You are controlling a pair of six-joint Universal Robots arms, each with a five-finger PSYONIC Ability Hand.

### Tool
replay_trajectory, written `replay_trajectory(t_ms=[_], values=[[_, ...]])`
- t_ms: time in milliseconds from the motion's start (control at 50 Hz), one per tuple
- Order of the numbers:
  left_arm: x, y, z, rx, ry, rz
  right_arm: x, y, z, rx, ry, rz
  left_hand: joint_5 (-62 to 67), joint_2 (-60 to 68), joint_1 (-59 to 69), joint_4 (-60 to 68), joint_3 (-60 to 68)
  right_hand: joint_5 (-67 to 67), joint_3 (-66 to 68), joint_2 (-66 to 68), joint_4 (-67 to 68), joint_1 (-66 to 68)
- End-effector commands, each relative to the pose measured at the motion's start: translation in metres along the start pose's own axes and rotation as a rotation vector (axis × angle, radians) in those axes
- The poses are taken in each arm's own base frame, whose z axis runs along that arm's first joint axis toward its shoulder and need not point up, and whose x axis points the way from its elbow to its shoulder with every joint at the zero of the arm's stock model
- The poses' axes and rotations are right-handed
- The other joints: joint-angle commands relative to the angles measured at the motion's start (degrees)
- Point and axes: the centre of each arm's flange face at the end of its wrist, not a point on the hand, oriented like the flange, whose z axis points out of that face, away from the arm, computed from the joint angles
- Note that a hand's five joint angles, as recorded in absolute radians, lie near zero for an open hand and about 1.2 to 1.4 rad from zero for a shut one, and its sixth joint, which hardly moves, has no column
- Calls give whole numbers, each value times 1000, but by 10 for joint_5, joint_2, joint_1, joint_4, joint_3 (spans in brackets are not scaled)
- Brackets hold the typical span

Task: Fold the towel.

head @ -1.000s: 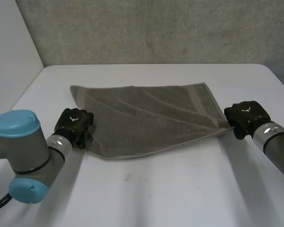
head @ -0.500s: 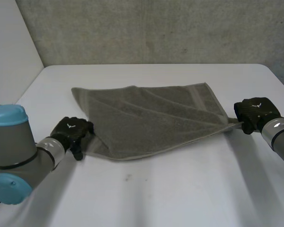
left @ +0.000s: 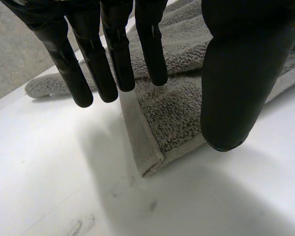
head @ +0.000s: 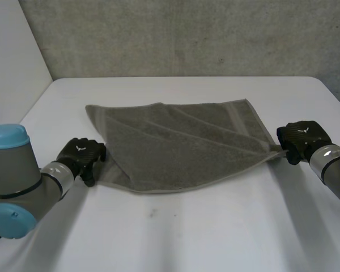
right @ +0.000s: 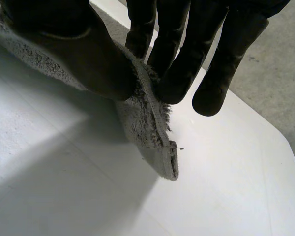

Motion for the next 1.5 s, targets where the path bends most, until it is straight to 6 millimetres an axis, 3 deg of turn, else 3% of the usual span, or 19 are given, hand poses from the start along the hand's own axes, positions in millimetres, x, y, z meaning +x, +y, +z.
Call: replay_trajectory(t_ms=[20, 200, 360, 520, 560, 800, 960, 1000, 1020, 1060, 1160, 1260, 1320, 1360, 1420, 1500], values=[[1, 5, 11, -2, 4, 1, -1, 1, 0, -1, -2, -1, 55, 55, 56, 56, 55, 33, 36, 42, 32, 39], [2, 5, 18, 3, 10, 4, -1, 0, 0, 1, -2, -2, 90, 90, 91, 91, 91, 33, 36, 42, 32, 39], [1, -2, 24, 29, 7, 9, -3, 3, 1, -7, -8, -1, 265, 265, 266, 266, 265, 33, 36, 42, 32, 39], [5, -3, 26, 35, 16, 13, -3, 3, 1, -7, -8, -3, 346, 346, 347, 347, 346, 33, 36, 42, 32, 39], [9, -3, 25, 35, 26, 15, -2, 3, 1, -7, -7, -3, 430, 430, 430, 430, 430, 33, 36, 42, 32, 39], [11, -1, 16, 16, 24, 10, -1, 0, -1, 1, -2, -12, 438, 438, 439, 439, 438, 33, 36, 42, 32, 39], [-1, -21, -22, 44, -33, 19, 3, -15, -15, -16, -8, -56, 438, 438, 439, 439, 438, 33, 36, 42, 32, 39], [-8, -29, -45, 41, -84, 33, 3, -17, -22, -40, -22, -78, 438, 438, 439, 439, 438, 33, 36, 42, 32, 39], [-8, -29, -45, 41, -84, 33, 3, -20, -28, -66, -34, -100, 438, 438, 439, 439, 438, 33, 36, 42, 32, 39], [-12, -32, -67, 22, -119, 61, 4, -22, -36, -100, -42, -121, 438, 438, 439, 439, 438, 33, 36, 42, 32, 39], [-8, -33, -97, 19, -135, 142, 4, -24, -53, -160, -76, -134, 438, 438, 439, 439, 438, 33, 36, 42, 32, 39], [0, -31, -128, 11, -135, 247, -3, -29, -90, -212, -132, -171, 438, 438, 439, 439, 438, 33, 36, 42, 32, 39], [3, -30, -140, 5, -135, 285, -6, -28, -102, -236, -154, -206, 438, 438, 439, 439, 438, 33, 36, 42, 32, 39], [8, -31, -160, 10, -135, 334, -8, -30, -122, -261, -181, -266, 438, 438, 439, 439, 438, 33, 36, 42, 32, 39], [10, -34, -167, 28, -137, 343, -5, -35, -132, -250, -173, -304, 438, 438, 439, 439, 438, 33, 36, 42, 32, 39], [9, -36, -166, 40, -133, 341, -4, -41, -131, -207, -174, -311, 438, 438, 439, 439, 438, 33, 36, 42, 32, 39]])
